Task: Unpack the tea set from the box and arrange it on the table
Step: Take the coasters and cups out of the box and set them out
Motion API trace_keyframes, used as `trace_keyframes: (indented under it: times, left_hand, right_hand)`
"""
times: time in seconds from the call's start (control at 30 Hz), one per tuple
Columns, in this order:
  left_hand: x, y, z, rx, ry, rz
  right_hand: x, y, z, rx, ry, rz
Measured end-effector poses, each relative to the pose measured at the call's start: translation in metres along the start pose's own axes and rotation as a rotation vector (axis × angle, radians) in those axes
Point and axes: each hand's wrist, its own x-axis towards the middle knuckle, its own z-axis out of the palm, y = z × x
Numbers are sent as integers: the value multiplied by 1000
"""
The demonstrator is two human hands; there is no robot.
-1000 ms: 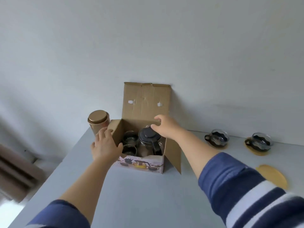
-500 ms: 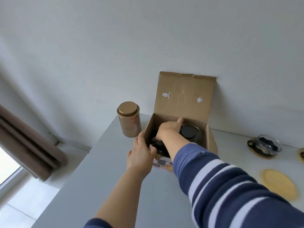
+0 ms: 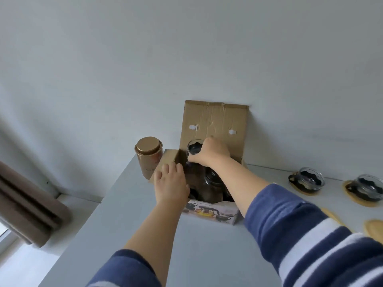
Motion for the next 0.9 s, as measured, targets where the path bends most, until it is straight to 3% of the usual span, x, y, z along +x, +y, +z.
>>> trace_keyframes:
  times: [0.1,0.2,0.33,0.43,0.63,0.9]
  left_hand:
    - [14,10,-8,73,-272,80]
    - [32,20,-14,294,-549,100]
    - [41,32,-8,380,-752,86]
    - [38,30,7,500,-700,74]
    - [31,28,6,446,-611,76]
    - [32,4,-20,97,-555,2]
  right_hand:
    - [-8,22,-21,73,99,18]
    - [-22,50,-30,233,147,72]
    - [-42,81,-23,457,207,157]
    - [-56,98,-16,536,253,190]
    - [-75,122,-9,656,303,211]
    - [-80,131,-1,728,315,204]
